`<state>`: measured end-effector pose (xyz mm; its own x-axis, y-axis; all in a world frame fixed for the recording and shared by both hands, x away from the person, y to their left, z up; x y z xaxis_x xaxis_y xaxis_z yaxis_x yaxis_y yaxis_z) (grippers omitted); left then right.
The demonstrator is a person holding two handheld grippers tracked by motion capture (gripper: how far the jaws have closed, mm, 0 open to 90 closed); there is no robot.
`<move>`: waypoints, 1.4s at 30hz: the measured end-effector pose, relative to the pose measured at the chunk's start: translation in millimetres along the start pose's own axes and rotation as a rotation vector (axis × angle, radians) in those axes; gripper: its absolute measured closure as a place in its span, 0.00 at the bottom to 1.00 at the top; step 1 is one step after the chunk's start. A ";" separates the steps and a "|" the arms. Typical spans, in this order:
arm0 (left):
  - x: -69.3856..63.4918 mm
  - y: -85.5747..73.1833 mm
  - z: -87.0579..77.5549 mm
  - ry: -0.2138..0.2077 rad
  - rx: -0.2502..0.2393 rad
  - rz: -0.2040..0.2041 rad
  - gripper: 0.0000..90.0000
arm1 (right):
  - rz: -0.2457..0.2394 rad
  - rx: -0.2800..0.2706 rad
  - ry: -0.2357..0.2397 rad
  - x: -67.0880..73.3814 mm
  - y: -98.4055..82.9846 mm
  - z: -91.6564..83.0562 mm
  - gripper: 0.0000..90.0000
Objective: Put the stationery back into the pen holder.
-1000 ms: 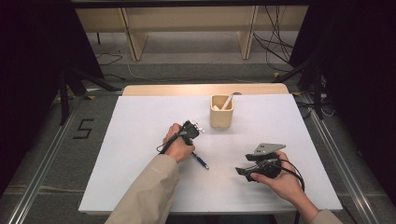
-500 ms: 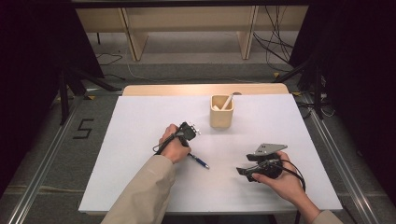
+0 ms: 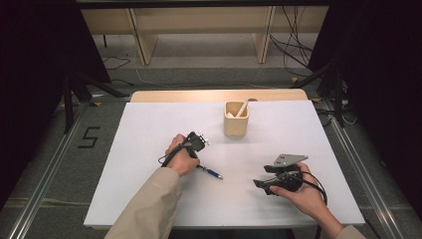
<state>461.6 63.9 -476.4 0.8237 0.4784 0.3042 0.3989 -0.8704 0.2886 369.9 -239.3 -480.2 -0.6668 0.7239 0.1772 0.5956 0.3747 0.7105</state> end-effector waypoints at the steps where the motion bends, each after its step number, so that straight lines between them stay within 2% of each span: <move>1: -0.2 -0.7 -0.4 0.000 0.004 -0.006 1.00 | -0.001 0.000 -0.001 -0.1 0.0 -0.3 0.35; 9: -2.8 -5.2 -2.9 -0.009 0.016 -0.033 1.00 | -0.001 0.000 -0.002 -0.5 -1.2 -1.4 0.35; 14: -3.4 -8.7 -5.4 -0.018 0.031 -0.028 1.00 | -0.002 -0.001 -0.002 -0.8 -1.4 -1.5 0.35; 20: -6.9 -15.3 -8.1 -0.026 0.016 -0.047 1.00 | -0.003 -0.001 -0.003 -1.4 -2.1 -2.4 0.35; 23: -7.6 -19.0 -10.3 -0.033 0.026 -0.038 1.00 | 0.002 -0.002 -0.002 -1.3 -2.4 -2.9 0.35; 28: -11.6 -23.5 -12.5 -0.042 0.020 -0.063 1.00 | -0.005 -0.005 0.000 -1.5 -2.8 -3.0 0.35; 31: -14.0 -26.3 -15.0 -0.039 0.032 -0.047 1.00 | -0.009 -0.006 -0.001 -1.6 -2.9 -3.5 0.35; 35: -19.7 -29.1 -16.7 -0.038 0.024 -0.060 1.00 | -0.001 -0.004 -0.002 -1.1 -3.4 -4.6 0.35; 36: -20.0 -29.9 -17.9 -0.042 0.033 -0.048 1.00 | 0.003 -0.006 -0.002 -0.9 -3.5 -4.6 0.35; 42: -25.7 -35.0 -21.3 -0.048 0.028 -0.052 1.00 | -0.001 -0.008 -0.001 -1.2 -4.3 -6.1 0.35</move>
Point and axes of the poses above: each handheld gripper's, and its own axes: z roughly forward along the jaws, y roughly out of its top, x roughly to its left, the point moved 1 cm from there along z, roughly forward along the jaws, and after that the axes turned 9 degrees about z, right-handed, at the moved point
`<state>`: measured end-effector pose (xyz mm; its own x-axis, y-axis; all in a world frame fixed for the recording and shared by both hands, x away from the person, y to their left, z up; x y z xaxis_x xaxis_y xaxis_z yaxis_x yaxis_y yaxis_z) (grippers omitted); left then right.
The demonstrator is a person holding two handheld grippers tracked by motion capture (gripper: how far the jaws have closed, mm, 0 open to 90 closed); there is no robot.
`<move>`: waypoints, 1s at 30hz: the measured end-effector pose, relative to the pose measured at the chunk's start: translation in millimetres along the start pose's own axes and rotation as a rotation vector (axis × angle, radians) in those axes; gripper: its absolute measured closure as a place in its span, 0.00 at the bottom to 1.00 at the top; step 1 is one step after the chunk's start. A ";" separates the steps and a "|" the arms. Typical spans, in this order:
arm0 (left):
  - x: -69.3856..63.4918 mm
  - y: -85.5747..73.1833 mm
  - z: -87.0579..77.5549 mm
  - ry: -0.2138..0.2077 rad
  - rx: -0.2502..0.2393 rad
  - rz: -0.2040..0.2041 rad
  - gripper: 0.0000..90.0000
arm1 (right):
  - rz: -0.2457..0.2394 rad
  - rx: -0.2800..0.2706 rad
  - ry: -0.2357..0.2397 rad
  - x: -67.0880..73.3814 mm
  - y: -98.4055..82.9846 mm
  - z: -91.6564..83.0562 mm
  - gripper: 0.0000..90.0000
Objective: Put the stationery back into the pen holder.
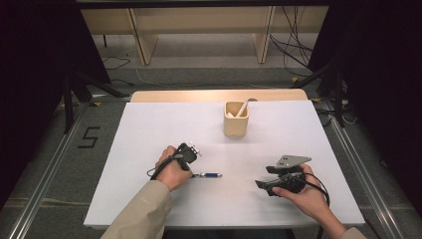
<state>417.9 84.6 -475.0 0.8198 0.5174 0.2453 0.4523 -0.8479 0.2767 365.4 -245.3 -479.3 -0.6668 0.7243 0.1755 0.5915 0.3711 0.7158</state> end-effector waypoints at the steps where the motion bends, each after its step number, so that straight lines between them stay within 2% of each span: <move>1: -1.3 -1.3 -0.5 -0.003 -0.002 -0.001 1.00 | 0.000 0.001 0.001 -0.1 -0.3 -0.3 0.35; 3: -3.6 -3.0 -1.3 -0.007 -0.008 -0.009 1.00 | 0.001 -0.001 0.001 0.0 -1.0 -0.4 0.35; 4: -4.0 -4.3 -2.4 -0.009 0.000 0.004 1.00 | 0.000 -0.001 0.002 -0.2 -1.3 -0.6 0.35; 7: -6.7 -7.9 -4.3 -0.010 -0.005 0.007 1.00 | 0.001 0.000 0.002 -0.5 -1.9 -1.5 0.35; 8: -8.5 -8.8 -4.5 -0.014 -0.012 -0.004 1.00 | 0.000 0.000 0.002 -0.6 -2.1 -1.6 0.35; 9: -8.8 -10.0 -5.6 -0.017 -0.004 0.008 1.00 | 0.003 -0.001 0.003 -0.4 -2.3 -1.6 0.35; 16: -16.3 -16.3 -9.5 -0.034 -0.013 0.007 1.00 | 0.001 -0.004 0.003 0.0 -2.6 -2.7 0.35; 18: -17.3 -17.7 -10.1 -0.033 -0.018 0.002 0.98 | 0.000 -0.004 0.003 -0.2 -2.7 -3.3 0.35; 19: -16.2 -18.3 -11.0 -0.038 -0.012 0.012 0.97 | 0.000 -0.004 0.002 -0.2 -2.8 -3.4 0.35; 23: -9.8 -18.2 -14.6 -0.016 -0.052 0.045 0.89 | -0.001 -0.007 0.002 -0.2 -2.8 -3.9 0.35; 25: -4.4 -17.0 -18.4 -0.005 -0.088 0.086 0.82 | -0.001 -0.009 0.002 -0.1 -2.7 -4.1 0.35; 26: -2.2 -15.9 -20.5 -0.004 -0.102 0.083 0.78 | -0.001 -0.009 0.002 -0.2 -2.6 -4.3 0.35; 27: 0.7 -14.5 -22.9 -0.006 -0.118 0.102 0.74 | -0.001 -0.009 0.002 -0.2 -2.7 -4.3 0.35; 28: 3.5 -13.4 -25.1 -0.014 -0.129 0.121 0.69 | -0.001 -0.009 0.002 -0.4 -2.7 -4.4 0.35; 29: 5.1 -12.2 -26.2 -0.037 -0.140 0.110 0.64 | -0.002 -0.011 0.001 -0.5 -2.8 -4.3 0.35; 30: 6.4 -11.3 -26.6 -0.065 -0.133 0.117 0.57 | -0.001 -0.011 0.002 -0.6 -2.8 -4.4 0.35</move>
Point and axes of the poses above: each handheld gripper's, and its own axes: z roughly forward along the jaws, y roughly out of its top, x roughly to its left, the point moved 1 cm from there along z, roughly forward along the jaws, and after that the axes turned 9 degrees about z, right-handed, at the moved point
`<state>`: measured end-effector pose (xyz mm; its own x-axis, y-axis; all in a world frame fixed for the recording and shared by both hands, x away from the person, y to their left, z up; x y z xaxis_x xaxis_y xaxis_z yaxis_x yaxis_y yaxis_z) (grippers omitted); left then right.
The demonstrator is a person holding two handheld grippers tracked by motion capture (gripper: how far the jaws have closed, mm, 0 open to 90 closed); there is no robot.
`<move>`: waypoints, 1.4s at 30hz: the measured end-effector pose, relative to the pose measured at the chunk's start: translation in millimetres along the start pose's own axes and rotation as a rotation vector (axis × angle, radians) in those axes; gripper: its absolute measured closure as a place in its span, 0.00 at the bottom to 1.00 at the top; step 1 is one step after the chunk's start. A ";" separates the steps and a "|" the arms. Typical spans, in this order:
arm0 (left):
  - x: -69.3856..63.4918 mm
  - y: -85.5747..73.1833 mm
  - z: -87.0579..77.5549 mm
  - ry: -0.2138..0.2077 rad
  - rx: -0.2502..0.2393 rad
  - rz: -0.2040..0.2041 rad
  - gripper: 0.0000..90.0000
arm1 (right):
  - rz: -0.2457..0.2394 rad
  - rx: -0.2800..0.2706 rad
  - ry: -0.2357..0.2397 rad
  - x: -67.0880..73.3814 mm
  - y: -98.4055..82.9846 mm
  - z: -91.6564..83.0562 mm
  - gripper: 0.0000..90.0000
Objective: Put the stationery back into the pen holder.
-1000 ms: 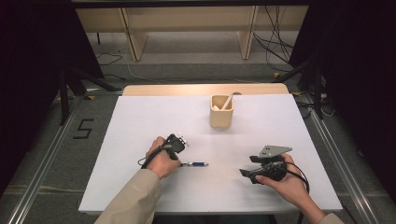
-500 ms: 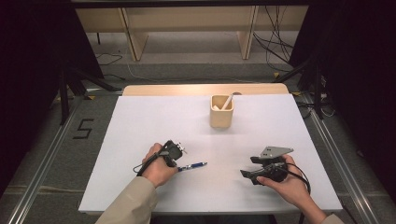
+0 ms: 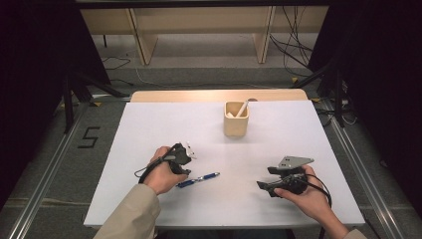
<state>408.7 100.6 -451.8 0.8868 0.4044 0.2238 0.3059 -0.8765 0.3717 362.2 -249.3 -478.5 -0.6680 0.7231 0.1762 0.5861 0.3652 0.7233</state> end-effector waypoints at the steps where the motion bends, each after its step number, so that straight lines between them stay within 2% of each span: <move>1: 0.5 0.9 0.2 -0.029 0.005 0.011 0.50 | -0.001 -0.001 0.000 -0.1 0.0 -0.1 0.35; 2: 1.1 1.5 0.1 -0.047 0.010 0.030 0.47 | -0.001 0.000 0.001 -0.2 0.1 -0.3 0.35; 4: 0.1 3.3 1.7 -0.055 0.033 0.052 0.43 | -0.001 -0.002 0.001 -0.2 0.1 -0.4 0.35; 5: -0.5 4.8 2.2 -0.065 0.055 0.081 0.41 | -0.002 -0.001 0.000 -0.3 0.1 -0.3 0.35; 7: -3.7 8.6 4.6 -0.090 0.061 0.098 0.40 | -0.001 0.001 0.000 -0.1 0.0 0.1 0.35; 10: -9.9 13.8 9.7 -0.114 0.087 0.131 0.40 | -0.001 0.001 0.001 0.4 0.0 0.2 0.35; 11: -10.6 15.0 10.2 -0.127 0.109 0.158 0.41 | 0.001 -0.002 -0.001 0.4 0.0 0.4 0.35; 15: -15.5 13.8 13.3 -0.165 0.149 0.188 0.47 | -0.002 -0.004 0.002 0.0 -0.3 -0.2 0.35; 20: -15.1 8.7 16.4 -0.175 0.195 0.181 0.54 | -0.002 -0.003 -0.001 0.2 -0.2 0.2 0.35; 24: -16.5 7.7 17.4 -0.187 0.198 0.172 0.58 | -0.001 -0.002 -0.002 0.4 -0.1 0.1 0.35; 30: -15.0 9.1 18.2 -0.212 0.227 0.177 0.65 | -0.001 -0.002 -0.001 0.4 -0.3 0.5 0.35; 37: -12.5 9.3 19.7 -0.248 0.222 0.144 0.71 | 0.003 0.001 0.000 0.5 -0.6 0.3 0.35; 42: -10.0 11.2 20.8 -0.254 0.245 0.131 0.76 | 0.003 0.002 -0.001 0.7 -0.6 0.3 0.35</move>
Point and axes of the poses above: each handheld gripper's, and its own axes: z roughly forward along the jaws, y roughly out of its top, x roughly to its left, the point moved 1 cm from there along z, roughly forward along the jaws, and after that the axes turned 9 degrees about z, right-handed, at the moved point
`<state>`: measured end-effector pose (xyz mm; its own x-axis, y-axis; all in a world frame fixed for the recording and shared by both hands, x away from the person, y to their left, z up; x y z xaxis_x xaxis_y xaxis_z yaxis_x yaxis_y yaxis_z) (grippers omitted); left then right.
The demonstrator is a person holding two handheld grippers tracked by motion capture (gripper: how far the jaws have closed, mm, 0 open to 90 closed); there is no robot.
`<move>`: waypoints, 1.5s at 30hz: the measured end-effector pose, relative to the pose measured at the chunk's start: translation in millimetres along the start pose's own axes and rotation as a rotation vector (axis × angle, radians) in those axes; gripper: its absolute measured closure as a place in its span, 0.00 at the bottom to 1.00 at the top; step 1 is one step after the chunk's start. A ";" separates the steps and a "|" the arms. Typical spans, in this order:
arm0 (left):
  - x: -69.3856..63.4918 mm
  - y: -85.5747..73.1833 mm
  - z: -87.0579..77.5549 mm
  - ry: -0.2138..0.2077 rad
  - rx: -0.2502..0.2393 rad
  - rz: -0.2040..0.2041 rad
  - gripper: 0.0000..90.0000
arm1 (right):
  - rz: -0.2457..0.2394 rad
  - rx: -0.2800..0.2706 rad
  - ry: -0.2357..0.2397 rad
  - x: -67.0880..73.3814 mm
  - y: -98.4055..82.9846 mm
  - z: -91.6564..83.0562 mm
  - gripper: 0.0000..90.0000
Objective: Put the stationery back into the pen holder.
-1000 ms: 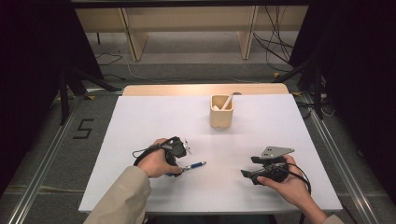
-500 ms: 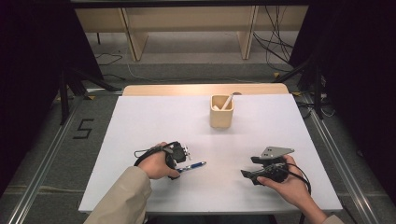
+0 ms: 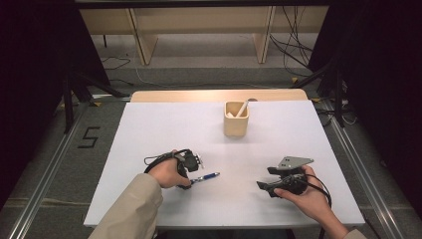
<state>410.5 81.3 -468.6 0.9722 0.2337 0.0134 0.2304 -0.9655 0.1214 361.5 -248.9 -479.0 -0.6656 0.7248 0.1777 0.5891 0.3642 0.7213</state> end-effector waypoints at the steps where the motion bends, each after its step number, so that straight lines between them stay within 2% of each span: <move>1: -0.1 0.6 0.0 0.000 0.003 -0.011 0.78 | 0.000 -0.001 0.000 0.0 0.0 0.0 0.35; 5: -2.4 2.5 0.2 0.010 0.019 -0.003 0.83 | 0.001 -0.001 0.001 -0.3 -0.2 -0.3 0.35; 8: -3.8 3.3 -0.1 0.022 0.027 0.003 0.84 | 0.002 0.002 0.000 -0.6 -0.6 0.0 0.35; 14: -4.5 0.8 -0.6 0.026 0.009 -0.009 0.85 | 0.001 0.001 -0.001 -0.1 -0.5 0.0 0.35; 16: -5.1 -1.5 -0.2 0.025 -0.019 -0.033 0.85 | 0.002 0.001 -0.001 0.0 -0.6 0.1 0.35; 20: -4.5 -6.3 -1.4 0.030 -0.048 -0.047 0.85 | 0.004 0.000 0.001 0.4 -0.8 0.9 0.35; 22: -5.7 -7.4 -1.9 0.033 -0.081 -0.066 0.85 | 0.003 -0.002 0.001 0.6 -0.8 1.0 0.35; 24: -5.8 -8.2 -4.1 0.025 -0.090 -0.059 0.85 | 0.007 -0.002 0.001 0.7 -0.7 0.9 0.35; 25: -7.4 -7.9 -4.5 0.033 -0.114 -0.079 0.85 | 0.006 -0.004 0.001 0.6 -0.8 1.0 0.35; 29: -10.6 -7.2 -9.3 0.052 -0.174 -0.102 0.85 | 0.005 -0.011 0.003 1.1 -0.8 1.3 0.35; 31: -11.7 -6.9 -12.5 0.068 -0.192 -0.090 0.85 | 0.003 -0.017 0.002 1.2 -0.4 1.0 0.35; 34: -14.3 -6.1 -16.3 0.082 -0.247 -0.108 0.85 | 0.000 -0.028 0.007 1.0 0.0 0.6 0.35; 39: -18.2 -6.7 -19.8 0.137 -0.395 -0.179 0.85 | -0.006 -0.054 0.022 2.4 0.8 0.7 0.35; 41: -20.1 -7.4 -20.5 0.167 -0.441 -0.200 0.85 | -0.007 -0.061 0.026 2.7 1.3 0.7 0.35; 42: -21.7 -7.0 -20.0 0.173 -0.472 -0.221 0.85 | -0.002 -0.071 0.028 3.0 1.3 1.3 0.35; 45: -25.5 -7.5 -18.9 0.195 -0.536 -0.248 0.85 | 0.004 -0.078 0.035 3.6 1.5 1.2 0.35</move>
<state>383.2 84.8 -451.2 0.8551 0.5095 0.0957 0.3470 -0.6996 0.6246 360.5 -245.0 -478.0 -0.6798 0.7048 0.2028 0.5553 0.3140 0.7701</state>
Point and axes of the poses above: each handheld gripper's, and its own axes: z roughly forward along the jaws, y roughly out of its top, x roughly to its left, the point moved 1 cm from there along z, roughly forward along the jaws, and after that the axes turned 9 degrees about z, right-handed, at the moved point
